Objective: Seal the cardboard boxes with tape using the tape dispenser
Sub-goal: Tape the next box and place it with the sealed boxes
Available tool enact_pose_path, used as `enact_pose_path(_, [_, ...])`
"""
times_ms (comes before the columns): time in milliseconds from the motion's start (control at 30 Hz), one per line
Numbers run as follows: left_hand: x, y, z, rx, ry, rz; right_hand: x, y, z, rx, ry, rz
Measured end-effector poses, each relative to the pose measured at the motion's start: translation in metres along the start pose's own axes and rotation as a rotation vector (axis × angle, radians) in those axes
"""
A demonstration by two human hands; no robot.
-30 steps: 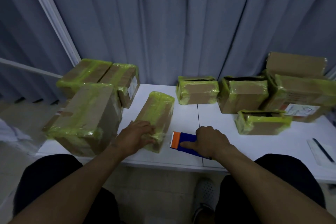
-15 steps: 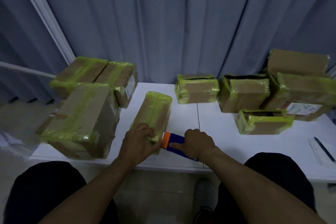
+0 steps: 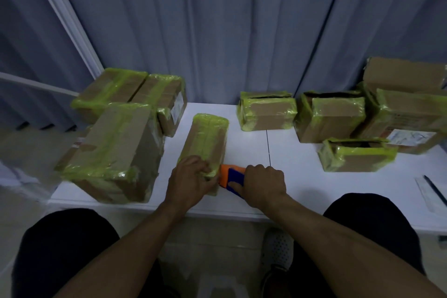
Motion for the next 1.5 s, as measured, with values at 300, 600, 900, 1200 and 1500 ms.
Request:
enact_pose_path(300, [0.008,0.006,-0.003,-0.018,0.085,-0.011,-0.009,0.01,0.0,0.012,-0.031,-0.006])
enact_pose_path(600, [0.002,0.006,-0.003,-0.05,0.071,-0.065,-0.002,0.012,-0.002,-0.101,-0.134,-0.244])
enact_pose_path(900, [-0.004,0.006,-0.005,-0.022,0.043,-0.059,-0.013,0.009,-0.015,-0.017,-0.043,-0.007])
enact_pose_path(1200, [0.004,0.007,-0.001,0.026,0.099,-0.253,0.008,0.012,-0.023,-0.038,-0.148,-0.147])
enact_pose_path(1500, [0.008,0.001,0.005,-0.007,0.15,-0.393,0.024,0.014,0.01,-0.013,-0.167,-0.247])
Point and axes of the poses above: each hand's wrist, its own z-axis away from the middle knuckle, its own y-axis out of the back of the hand, x = y × z, the point moved 2 cm from there along -z, towards the middle knuckle, and after that the axes turned 2 degrees about -x, right-handed, at the moved point
